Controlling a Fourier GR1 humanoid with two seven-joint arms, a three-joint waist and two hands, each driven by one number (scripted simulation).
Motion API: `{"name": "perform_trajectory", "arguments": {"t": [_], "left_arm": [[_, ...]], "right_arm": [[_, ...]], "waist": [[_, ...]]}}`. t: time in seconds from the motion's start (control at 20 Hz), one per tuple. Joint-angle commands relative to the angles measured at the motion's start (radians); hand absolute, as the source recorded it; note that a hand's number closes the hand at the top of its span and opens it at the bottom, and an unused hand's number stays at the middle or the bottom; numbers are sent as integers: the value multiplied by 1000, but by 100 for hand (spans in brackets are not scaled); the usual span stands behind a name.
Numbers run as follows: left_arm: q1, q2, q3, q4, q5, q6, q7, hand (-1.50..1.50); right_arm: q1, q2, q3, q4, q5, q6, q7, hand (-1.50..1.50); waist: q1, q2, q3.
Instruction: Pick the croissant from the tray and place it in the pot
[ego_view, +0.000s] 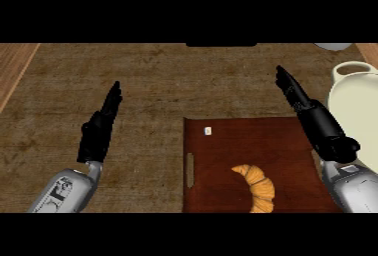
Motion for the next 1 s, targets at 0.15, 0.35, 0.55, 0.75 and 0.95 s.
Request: {"name": "perform_trajectory", "arguments": {"t": [0.15,0.35,0.55,0.75,0.95], "left_arm": [[-1,45,126,-88,66,-12,20,0],[-31,41,166,-94,120,-22,56,0],[28,95,228,-137,173,-79,68,0],[52,120,264,-189,188,-100,101,0],[92,77,255,-189,131,-63,73,0]], "right_arm": [[-32,-3,-82,218,-152,250,-270,150],[-64,-178,6,253,227,168,-393,150],[4,-40,-89,526,64,242,-808,-150],[-71,-53,-101,635,79,346,-987,-150],[-89,-154,-72,488,120,445,-834,-150]], "waist": [[36,-36,-5],[57,-33,-6],[33,-32,-5],[24,-37,-7],[3,-42,-9]]}}
